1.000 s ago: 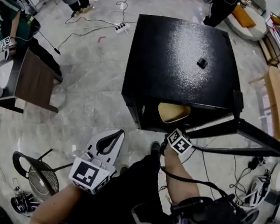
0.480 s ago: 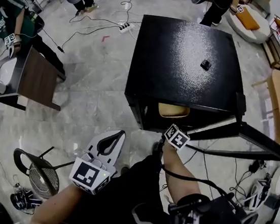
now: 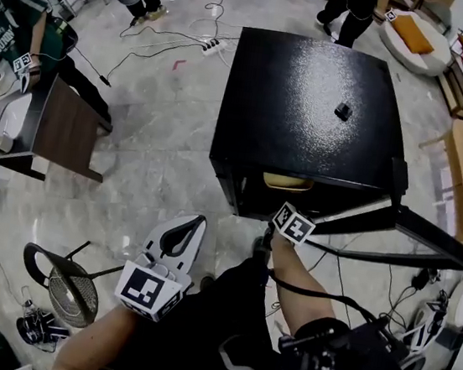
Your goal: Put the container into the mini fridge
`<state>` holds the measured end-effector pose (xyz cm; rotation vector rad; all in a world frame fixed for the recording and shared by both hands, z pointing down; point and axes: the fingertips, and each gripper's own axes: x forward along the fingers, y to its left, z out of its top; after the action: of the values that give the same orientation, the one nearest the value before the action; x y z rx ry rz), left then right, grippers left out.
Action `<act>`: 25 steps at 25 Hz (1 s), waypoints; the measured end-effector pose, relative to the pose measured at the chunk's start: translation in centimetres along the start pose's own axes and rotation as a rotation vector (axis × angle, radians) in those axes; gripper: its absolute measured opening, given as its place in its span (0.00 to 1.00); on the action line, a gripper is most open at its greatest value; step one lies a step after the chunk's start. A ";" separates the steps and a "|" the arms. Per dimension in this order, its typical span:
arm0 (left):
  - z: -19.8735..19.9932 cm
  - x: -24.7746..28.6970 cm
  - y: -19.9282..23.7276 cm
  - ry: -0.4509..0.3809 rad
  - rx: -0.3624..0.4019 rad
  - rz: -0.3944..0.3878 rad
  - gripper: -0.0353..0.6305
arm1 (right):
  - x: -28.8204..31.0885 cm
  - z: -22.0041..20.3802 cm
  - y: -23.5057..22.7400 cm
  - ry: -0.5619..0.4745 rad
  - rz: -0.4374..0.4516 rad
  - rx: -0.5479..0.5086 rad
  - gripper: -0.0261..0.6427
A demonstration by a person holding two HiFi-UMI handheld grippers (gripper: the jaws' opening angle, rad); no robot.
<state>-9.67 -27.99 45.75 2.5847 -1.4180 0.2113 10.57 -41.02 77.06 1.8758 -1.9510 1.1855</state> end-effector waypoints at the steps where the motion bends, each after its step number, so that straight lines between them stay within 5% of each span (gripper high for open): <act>1: -0.1 0.0 0.0 -0.001 0.001 -0.001 0.06 | -0.3 -0.1 0.1 0.000 0.007 0.001 0.07; 12: 0.2 -1.9 -0.1 -0.045 -0.018 -0.026 0.06 | -7.0 -0.7 2.9 -0.003 0.129 -0.082 0.07; 25: 0.9 -7.1 -0.9 -0.128 -0.057 -0.074 0.06 | -18.5 2.5 8.7 -0.163 0.289 -0.185 0.06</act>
<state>-12.67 -21.91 43.28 2.6399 -1.3436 -0.0051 7.00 -29.64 60.24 1.6863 -2.3938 0.9007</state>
